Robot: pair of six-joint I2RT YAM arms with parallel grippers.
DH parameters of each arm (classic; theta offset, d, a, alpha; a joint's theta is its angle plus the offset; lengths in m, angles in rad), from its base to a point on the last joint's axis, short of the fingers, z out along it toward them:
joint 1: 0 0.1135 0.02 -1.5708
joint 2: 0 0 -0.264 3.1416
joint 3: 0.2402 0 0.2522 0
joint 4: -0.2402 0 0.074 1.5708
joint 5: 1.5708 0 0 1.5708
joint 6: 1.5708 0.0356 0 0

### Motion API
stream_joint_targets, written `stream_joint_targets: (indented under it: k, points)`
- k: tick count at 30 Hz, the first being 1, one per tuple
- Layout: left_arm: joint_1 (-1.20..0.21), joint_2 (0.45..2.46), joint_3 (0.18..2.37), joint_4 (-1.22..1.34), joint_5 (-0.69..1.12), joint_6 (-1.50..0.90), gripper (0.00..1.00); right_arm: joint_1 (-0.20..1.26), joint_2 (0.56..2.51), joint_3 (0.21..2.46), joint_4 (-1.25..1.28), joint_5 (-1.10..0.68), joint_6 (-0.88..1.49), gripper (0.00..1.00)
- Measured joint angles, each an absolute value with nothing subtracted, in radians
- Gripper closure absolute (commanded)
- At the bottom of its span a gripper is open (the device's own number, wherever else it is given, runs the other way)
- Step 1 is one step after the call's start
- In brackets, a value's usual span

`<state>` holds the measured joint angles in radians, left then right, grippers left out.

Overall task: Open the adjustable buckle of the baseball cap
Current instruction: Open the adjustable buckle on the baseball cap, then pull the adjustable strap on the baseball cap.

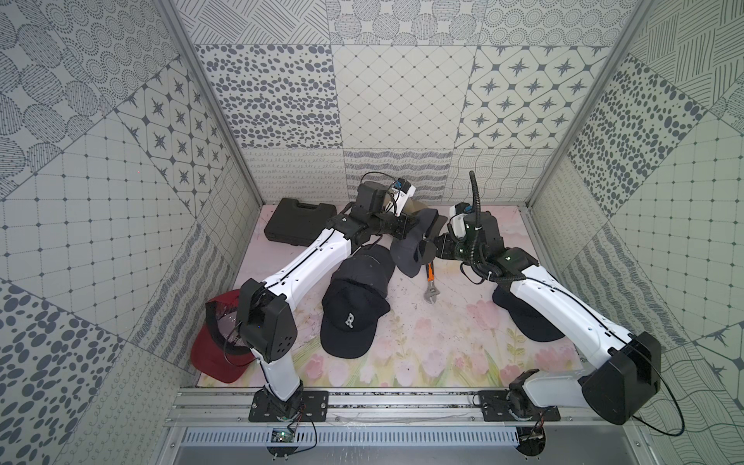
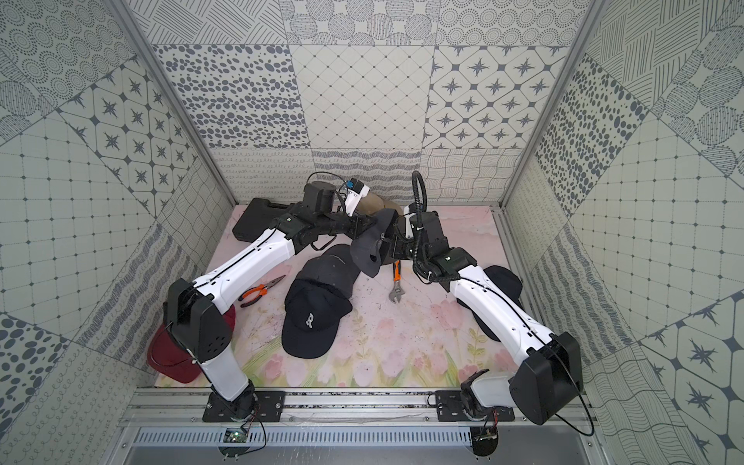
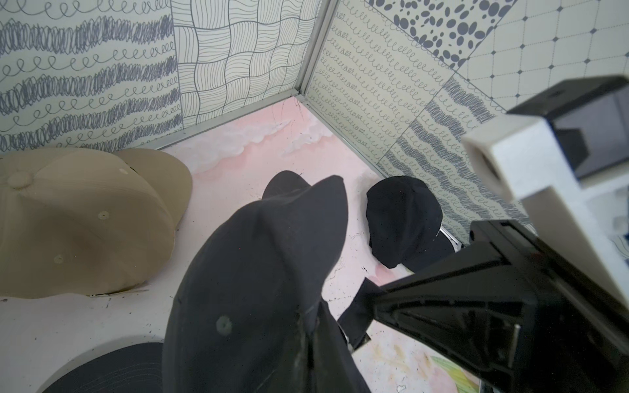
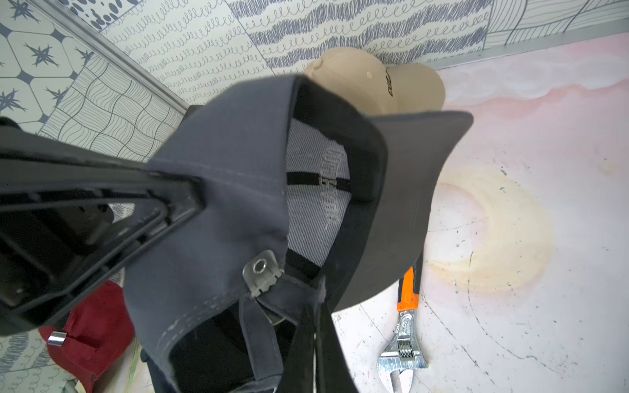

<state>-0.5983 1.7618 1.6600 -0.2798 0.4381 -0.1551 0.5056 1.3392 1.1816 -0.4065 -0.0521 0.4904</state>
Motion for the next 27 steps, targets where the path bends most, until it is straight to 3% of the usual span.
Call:
stream_joint_targets:
  k: [2,3,5,10,16,21,27]
  points:
    - [-0.601,1.762,1.660,-0.279,0.430,-0.163,1.00,0.503,1.327,1.166,-0.400,-0.075,0.488,0.45]
    - [-0.601,1.762,1.660,-0.277,0.429,-0.166,1.00,0.503,1.320,1.159,-0.399,-0.087,0.485,0.35]
    - [-0.601,1.764,1.661,-0.272,0.428,-0.175,1.00,0.499,1.306,1.146,-0.393,-0.112,0.476,0.29]
    - [-0.601,1.777,1.667,-0.266,0.429,-0.183,1.00,0.461,1.247,1.083,-0.326,-0.228,0.458,0.31]
    - [-0.601,1.780,1.677,-0.258,0.429,-0.183,1.00,0.347,1.230,0.957,-0.171,-0.434,0.481,0.46]
    - [-0.601,1.780,1.679,-0.250,0.435,-0.184,1.00,0.244,1.254,0.859,-0.023,-0.628,0.523,0.46]
    - [-0.601,1.780,1.679,-0.250,0.456,-0.194,1.00,0.222,1.325,0.830,0.140,-0.807,0.544,0.46]
